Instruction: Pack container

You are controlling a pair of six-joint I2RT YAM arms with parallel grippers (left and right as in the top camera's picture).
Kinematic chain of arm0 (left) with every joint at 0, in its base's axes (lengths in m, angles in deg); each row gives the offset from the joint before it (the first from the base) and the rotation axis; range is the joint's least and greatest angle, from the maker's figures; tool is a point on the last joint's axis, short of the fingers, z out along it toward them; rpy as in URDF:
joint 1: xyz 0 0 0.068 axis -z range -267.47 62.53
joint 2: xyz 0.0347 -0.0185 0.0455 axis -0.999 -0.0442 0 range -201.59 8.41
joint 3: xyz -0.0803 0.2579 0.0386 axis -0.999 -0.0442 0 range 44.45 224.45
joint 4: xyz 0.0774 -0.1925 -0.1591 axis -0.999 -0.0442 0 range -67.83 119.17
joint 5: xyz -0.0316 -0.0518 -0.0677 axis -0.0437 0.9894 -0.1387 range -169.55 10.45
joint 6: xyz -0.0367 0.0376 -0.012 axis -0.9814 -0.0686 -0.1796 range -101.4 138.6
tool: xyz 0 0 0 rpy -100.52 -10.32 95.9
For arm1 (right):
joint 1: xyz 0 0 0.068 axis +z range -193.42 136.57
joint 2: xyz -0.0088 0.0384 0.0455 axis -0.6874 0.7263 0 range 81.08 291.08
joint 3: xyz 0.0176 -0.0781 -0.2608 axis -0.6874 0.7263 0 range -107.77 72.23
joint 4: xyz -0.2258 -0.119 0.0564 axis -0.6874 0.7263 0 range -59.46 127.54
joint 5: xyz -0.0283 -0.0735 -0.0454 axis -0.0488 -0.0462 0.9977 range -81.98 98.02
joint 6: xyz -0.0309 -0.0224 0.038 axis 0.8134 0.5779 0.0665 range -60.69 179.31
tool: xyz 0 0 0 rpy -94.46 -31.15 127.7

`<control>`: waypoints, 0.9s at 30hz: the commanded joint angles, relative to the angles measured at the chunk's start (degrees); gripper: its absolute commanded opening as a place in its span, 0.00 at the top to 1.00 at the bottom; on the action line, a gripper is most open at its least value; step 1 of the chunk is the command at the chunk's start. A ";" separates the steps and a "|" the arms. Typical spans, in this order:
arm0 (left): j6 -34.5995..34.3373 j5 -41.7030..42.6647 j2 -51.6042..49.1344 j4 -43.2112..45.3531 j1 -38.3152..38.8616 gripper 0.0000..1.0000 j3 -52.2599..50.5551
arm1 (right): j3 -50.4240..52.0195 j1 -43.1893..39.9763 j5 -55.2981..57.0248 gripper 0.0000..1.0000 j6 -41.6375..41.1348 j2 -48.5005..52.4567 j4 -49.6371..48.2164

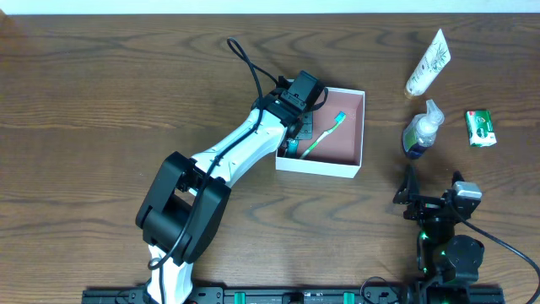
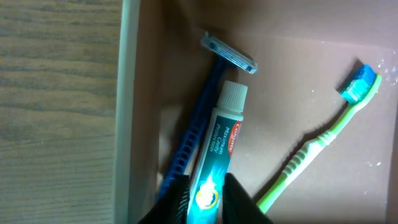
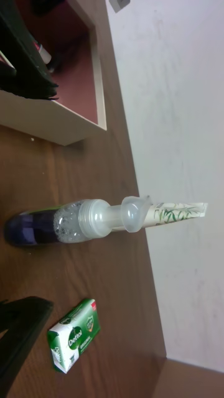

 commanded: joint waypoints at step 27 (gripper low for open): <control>13.46 0.42 12.02 -14.25 -4.68 0.72 1.31 | 0.20 -0.57 -0.20 0.01 0.81 -0.26 0.11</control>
